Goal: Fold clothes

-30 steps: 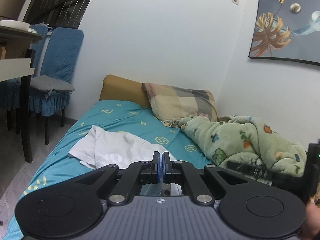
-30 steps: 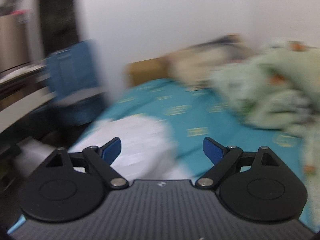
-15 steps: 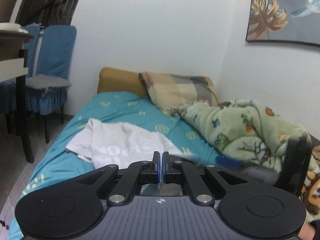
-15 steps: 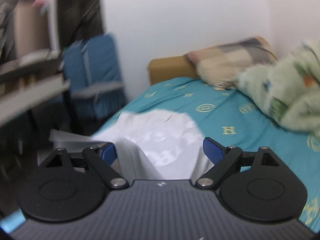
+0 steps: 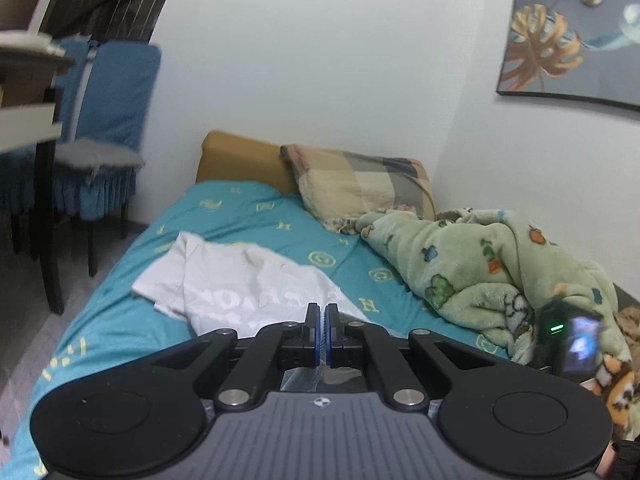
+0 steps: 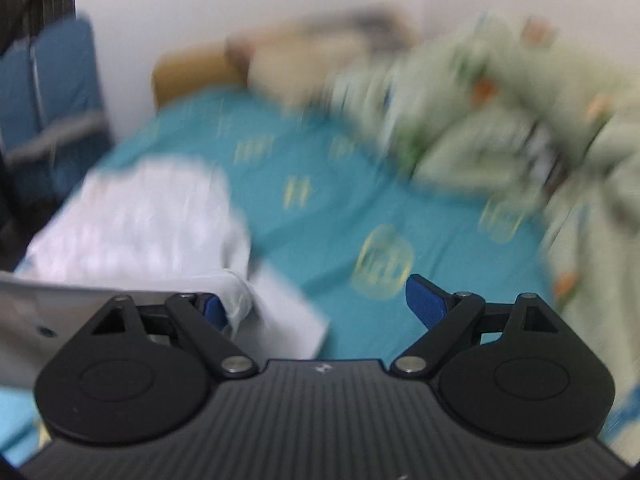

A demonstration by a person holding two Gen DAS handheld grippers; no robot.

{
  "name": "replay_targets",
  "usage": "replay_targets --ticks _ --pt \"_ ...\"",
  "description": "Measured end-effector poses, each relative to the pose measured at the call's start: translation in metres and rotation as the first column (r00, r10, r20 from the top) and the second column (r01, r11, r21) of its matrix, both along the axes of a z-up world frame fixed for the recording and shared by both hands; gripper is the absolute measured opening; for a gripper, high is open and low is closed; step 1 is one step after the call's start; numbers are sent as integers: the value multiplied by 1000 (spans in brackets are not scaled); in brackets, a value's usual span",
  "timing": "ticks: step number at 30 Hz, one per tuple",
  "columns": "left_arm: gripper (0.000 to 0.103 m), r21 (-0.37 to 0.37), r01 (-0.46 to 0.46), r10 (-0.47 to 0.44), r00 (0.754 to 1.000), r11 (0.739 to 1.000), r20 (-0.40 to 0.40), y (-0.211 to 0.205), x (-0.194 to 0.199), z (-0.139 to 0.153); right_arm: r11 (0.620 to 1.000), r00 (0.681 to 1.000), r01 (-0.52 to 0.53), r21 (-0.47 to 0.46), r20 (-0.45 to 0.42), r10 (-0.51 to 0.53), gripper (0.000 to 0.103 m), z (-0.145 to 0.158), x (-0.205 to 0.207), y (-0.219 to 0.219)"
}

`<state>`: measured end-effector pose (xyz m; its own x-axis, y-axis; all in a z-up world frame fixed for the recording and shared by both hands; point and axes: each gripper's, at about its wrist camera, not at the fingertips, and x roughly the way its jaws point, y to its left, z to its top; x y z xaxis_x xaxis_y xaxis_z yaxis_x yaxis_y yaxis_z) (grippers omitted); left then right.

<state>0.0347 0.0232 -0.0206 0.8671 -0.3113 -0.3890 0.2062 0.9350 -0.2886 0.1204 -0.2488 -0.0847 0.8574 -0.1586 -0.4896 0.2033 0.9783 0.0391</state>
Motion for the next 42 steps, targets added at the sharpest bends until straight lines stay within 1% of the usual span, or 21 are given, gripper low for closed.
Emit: replay_targets --ticks 2,4,8,11,14,16,18,19,20,22,24,26,27,28,31,33,34,36,38,40,42 --pt "2 4 0 0 1000 1000 -27 1 3 -3 1000 991 -3 -30 134 7 90 23 -15 1" --pt "3 5 15 -14 998 1000 -64 0 7 -8 998 976 -14 -55 218 26 90 40 -26 2" --pt "6 17 72 -69 986 997 -150 -10 17 -24 994 955 -25 -104 292 54 90 53 -35 5" --pt "12 32 108 -100 975 994 -198 -20 23 -36 994 954 -37 -100 291 65 90 56 -32 4" --pt "25 43 142 -129 966 989 -226 -34 29 -49 993 953 -47 -105 292 76 90 58 -30 5" --pt "45 59 157 -140 963 986 -230 -45 33 -56 993 951 -54 -109 297 84 90 60 -31 6" --pt "49 85 153 -130 964 984 -232 -58 36 -65 993 949 -59 -104 303 88 90 61 -33 7" --pt "49 98 152 -125 964 984 -233 -64 39 -70 993 948 -61 -100 305 89 90 61 -34 8" --pt "51 112 139 -109 966 984 -234 -68 42 -74 993 948 -59 -98 306 86 90 61 -34 7" --pt "60 141 88 -54 972 986 -228 -73 47 -80 994 948 -54 -94 307 80 90 62 -34 6" --pt "61 158 15 19 978 987 -208 -72 52 -82 995 948 -49 -89 309 74 90 62 -34 4" --pt "68 193 -76 106 983 978 -150 -65 52 -77 996 949 -31 -88 309 57 90 60 -34 2" --pt "81 214 -131 158 980 968 -117 -61 51 -73 996 951 -22 -88 306 48 90 60 -34 2" --pt "89 226 -164 192 976 960 -106 -57 52 -71 996 953 -12 -88 302 39 90 59 -34 2" --pt "88 247 -208 244 962 946 -126 -46 60 -66 995 959 -18 -96 280 44 90 55 -31 2" --pt "91 291 -206 254 957 934 -139 -46 65 -62 994 962 -24 -106 268 52 90 53 -29 3" --pt "95 319 -201 260 954 926 -151 -48 69 -59 994 963 -26 -109 266 54 90 53 -29 4" --pt "96 363 -185 264 947 913 -184 -50 76 -55 995 964 -33 -95 259 57 90 54 -29 2" --pt "98 391 -166 267 939 905 -219 -51 83 -54 997 967 -45 -65 246 59 90 54 -27 0" --pt "99 416 -138 268 924 899 -272 -56 92 -53 998 972 -51 -42 227 59 90 53 -25 -1" --pt "98 425 -109 264 908 898 -325 -56 102 -58 998 977 -54 -27 205 58 90 51 -24 -1"
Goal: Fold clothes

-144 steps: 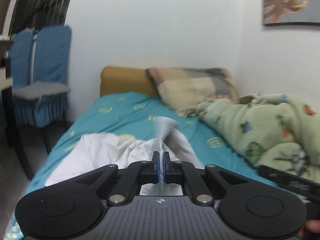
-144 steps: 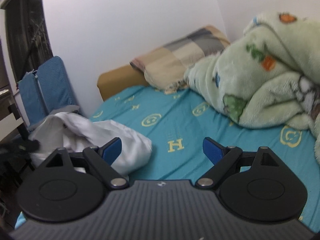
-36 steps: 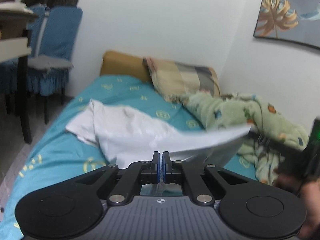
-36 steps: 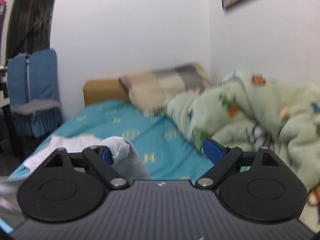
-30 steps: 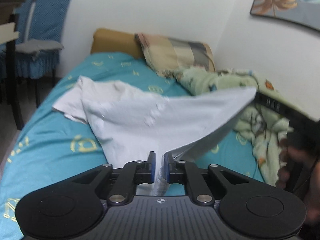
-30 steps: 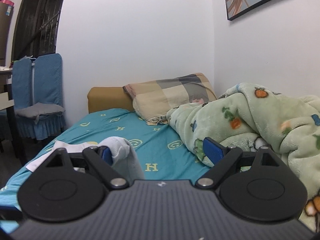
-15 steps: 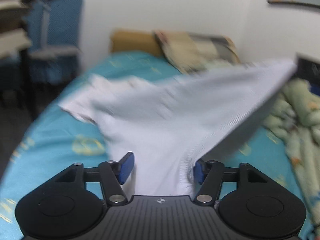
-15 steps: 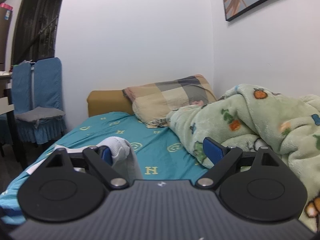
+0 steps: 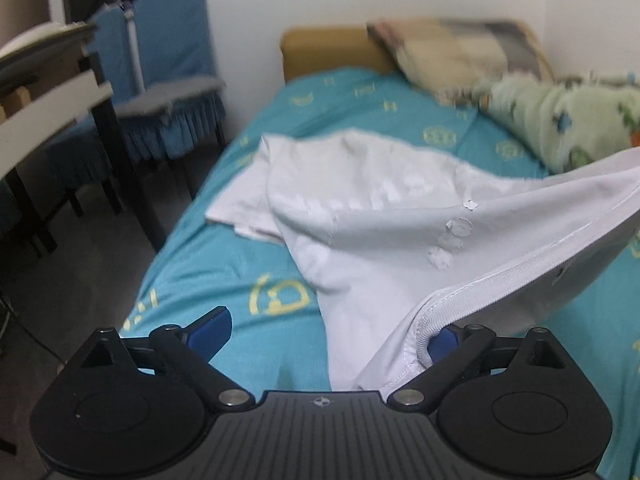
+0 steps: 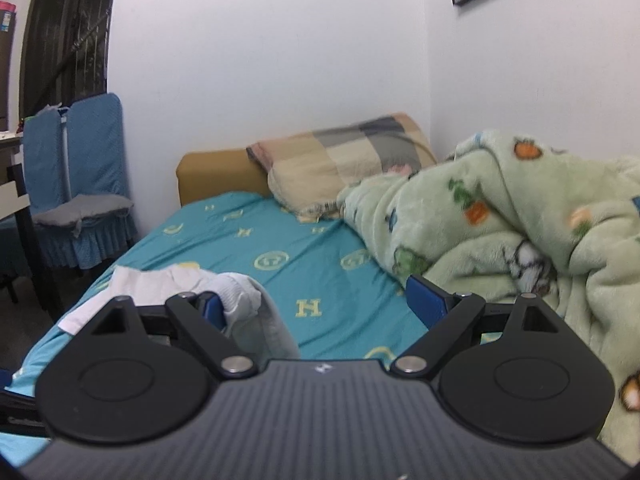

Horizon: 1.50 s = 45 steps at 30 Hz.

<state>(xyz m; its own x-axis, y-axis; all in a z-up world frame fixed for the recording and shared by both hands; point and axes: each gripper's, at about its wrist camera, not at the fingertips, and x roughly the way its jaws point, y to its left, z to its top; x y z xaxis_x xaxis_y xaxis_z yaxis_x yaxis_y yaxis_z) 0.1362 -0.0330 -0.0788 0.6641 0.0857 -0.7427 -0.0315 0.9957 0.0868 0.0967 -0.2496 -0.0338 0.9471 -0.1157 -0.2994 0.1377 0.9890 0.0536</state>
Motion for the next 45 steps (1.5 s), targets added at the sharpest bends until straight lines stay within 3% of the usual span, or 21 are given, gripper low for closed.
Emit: replay_targets --ticks 6,11,18,23,27,32,36,45 --pt "98 -62 -6 -5 986 998 -169 -2 10 -11 1000 996 7 17 -87 -5 90 -15 17 0" --pt "101 21 -16 21 966 1000 -257 -14 -1 -21 997 979 7 72 -202 7 90 -36 40 -2" --pt "103 -48 -5 -17 894 999 -447 -9 -12 -37 999 957 14 44 -290 -1 90 -54 59 10" --pt "102 -95 23 -67 866 995 -495 -7 -23 -42 999 955 34 34 -296 -22 90 -54 60 13" --pt "102 -102 58 -99 879 993 -466 -10 -31 -32 999 953 31 20 -303 -24 90 -54 60 15" --pt "102 -107 35 -81 884 994 -461 -8 -31 -26 999 951 27 33 -310 -16 90 -56 60 13" --pt "102 -104 5 -48 905 995 -423 -6 -25 -18 998 951 34 44 -308 -19 90 -55 59 9" --pt "102 -161 -17 -47 921 987 -387 -1 -21 2 998 952 40 52 -304 -22 90 -52 56 7"
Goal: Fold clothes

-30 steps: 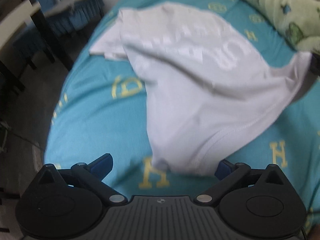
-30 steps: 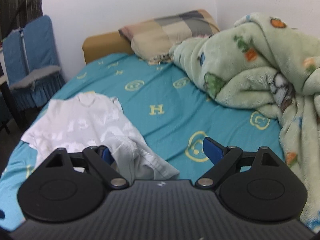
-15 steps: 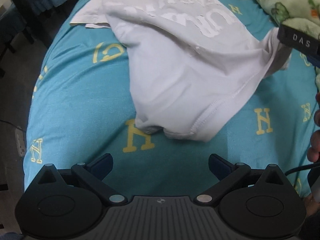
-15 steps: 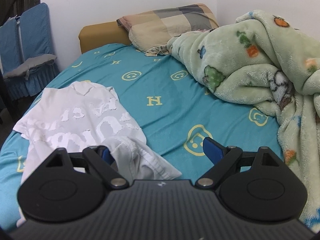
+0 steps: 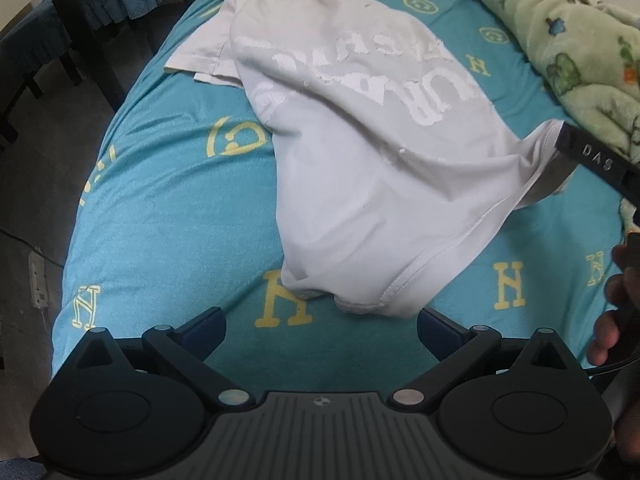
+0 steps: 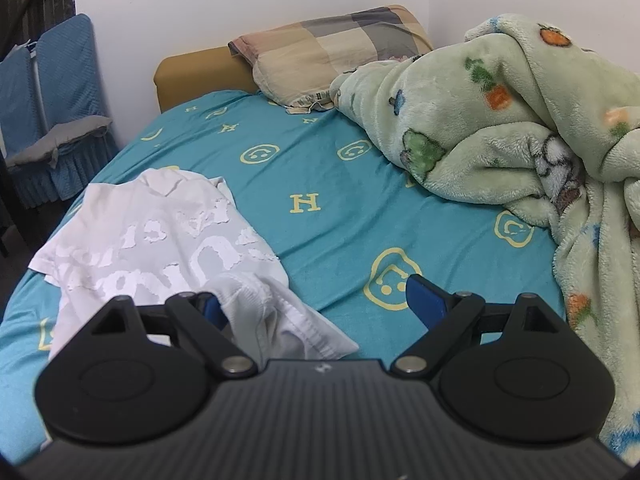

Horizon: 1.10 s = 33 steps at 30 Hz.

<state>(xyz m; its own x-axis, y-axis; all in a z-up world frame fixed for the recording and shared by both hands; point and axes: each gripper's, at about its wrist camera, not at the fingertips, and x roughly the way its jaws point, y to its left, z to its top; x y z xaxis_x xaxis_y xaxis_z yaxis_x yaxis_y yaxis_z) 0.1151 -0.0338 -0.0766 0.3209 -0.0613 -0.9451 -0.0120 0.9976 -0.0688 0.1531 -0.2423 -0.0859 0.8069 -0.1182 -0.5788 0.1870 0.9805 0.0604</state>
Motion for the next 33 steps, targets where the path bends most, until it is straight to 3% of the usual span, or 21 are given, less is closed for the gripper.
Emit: replay_targets --ticks 2,5,8,11,20,25,27,30,33 --pt "102 -22 -19 20 999 1000 35 4 2 6 1000 1000 0 -2 2 0 90 0 0 0" --pt "103 -8 -51 52 986 999 161 1 -6 17 1000 1000 -5 -18 1 5 90 -1 0 1" --pt "103 -8 -24 25 981 1000 190 -11 -12 9 1000 1000 2 -8 8 -2 90 1 0 -1" --pt "103 -7 -19 21 959 1000 284 -14 -25 -5 1000 1000 11 20 20 -11 90 4 -2 -6" --pt "103 107 33 -79 882 994 464 -41 -36 -31 993 1000 -12 117 24 9 90 6 -12 -15" --pt "103 166 176 -239 803 970 546 -76 -42 -37 983 999 -12 183 35 6 90 10 -13 -25" --pt "103 200 187 -268 787 962 556 -87 -39 -45 980 999 -12 196 42 4 90 11 -12 -27" --pt "103 245 124 -243 798 962 551 -92 -24 -57 981 999 -8 193 51 -1 90 9 -12 -30" --pt "103 246 -31 -120 810 969 575 -72 -13 -58 984 999 18 178 40 -25 90 3 -11 -36"
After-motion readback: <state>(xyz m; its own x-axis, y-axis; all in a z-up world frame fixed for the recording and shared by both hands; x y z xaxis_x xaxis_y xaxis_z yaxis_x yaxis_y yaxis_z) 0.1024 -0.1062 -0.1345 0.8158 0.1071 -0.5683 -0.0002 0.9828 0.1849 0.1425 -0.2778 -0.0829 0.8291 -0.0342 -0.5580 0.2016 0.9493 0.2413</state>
